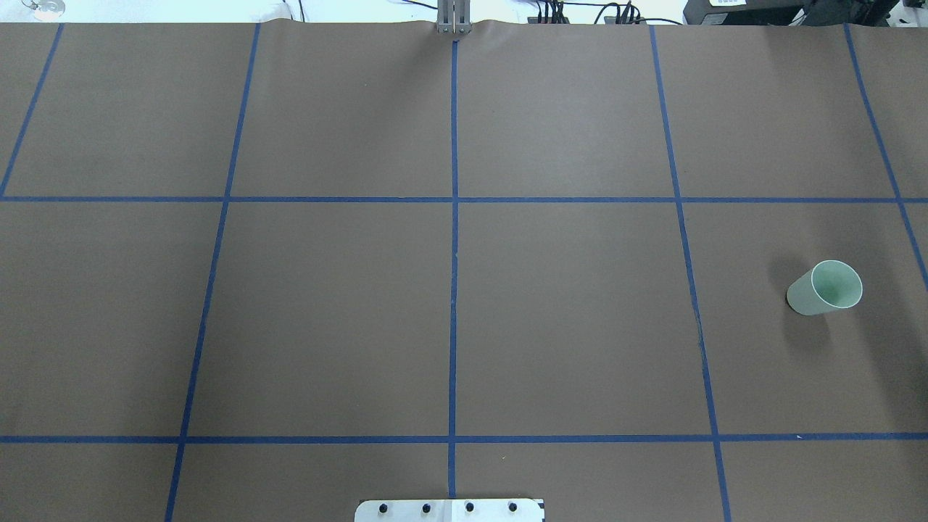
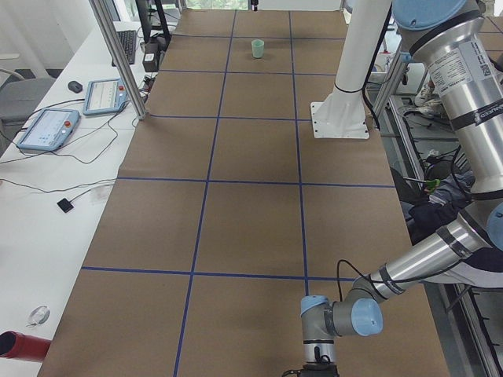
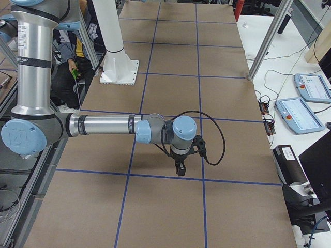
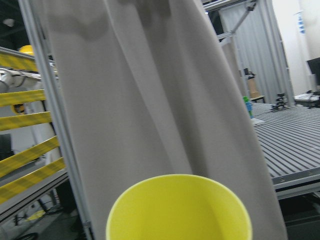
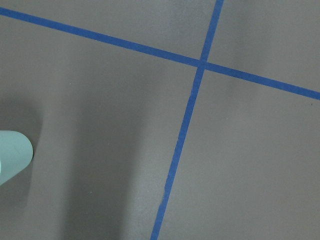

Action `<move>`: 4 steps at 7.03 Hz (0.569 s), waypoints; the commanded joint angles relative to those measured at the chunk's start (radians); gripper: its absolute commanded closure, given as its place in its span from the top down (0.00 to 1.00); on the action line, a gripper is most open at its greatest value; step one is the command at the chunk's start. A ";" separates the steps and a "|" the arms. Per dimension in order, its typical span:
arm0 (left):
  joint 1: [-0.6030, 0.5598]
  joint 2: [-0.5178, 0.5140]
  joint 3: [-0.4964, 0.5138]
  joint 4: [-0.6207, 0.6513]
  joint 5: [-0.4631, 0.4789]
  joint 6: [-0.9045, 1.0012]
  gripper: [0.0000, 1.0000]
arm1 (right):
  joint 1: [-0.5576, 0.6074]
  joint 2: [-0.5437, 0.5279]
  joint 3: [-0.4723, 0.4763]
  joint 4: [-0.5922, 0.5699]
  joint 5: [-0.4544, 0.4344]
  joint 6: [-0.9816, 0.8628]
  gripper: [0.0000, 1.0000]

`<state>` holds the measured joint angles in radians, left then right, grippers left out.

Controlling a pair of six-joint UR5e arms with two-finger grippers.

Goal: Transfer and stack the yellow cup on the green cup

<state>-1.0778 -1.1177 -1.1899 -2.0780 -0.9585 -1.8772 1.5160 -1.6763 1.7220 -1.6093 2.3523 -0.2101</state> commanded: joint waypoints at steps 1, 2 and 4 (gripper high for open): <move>-0.110 0.000 0.044 -0.418 0.075 0.347 0.23 | 0.000 0.001 0.002 0.002 0.001 0.000 1.00; -0.160 -0.039 0.041 -0.533 0.070 0.526 0.23 | 0.000 0.001 0.002 0.000 0.001 0.001 1.00; -0.214 -0.190 0.036 -0.585 0.013 0.717 0.23 | 0.000 0.001 0.002 0.000 0.001 0.001 1.00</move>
<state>-1.2551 -1.2266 -1.1510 -2.6259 -0.9045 -1.2742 1.5161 -1.6751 1.7236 -1.6090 2.3531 -0.2088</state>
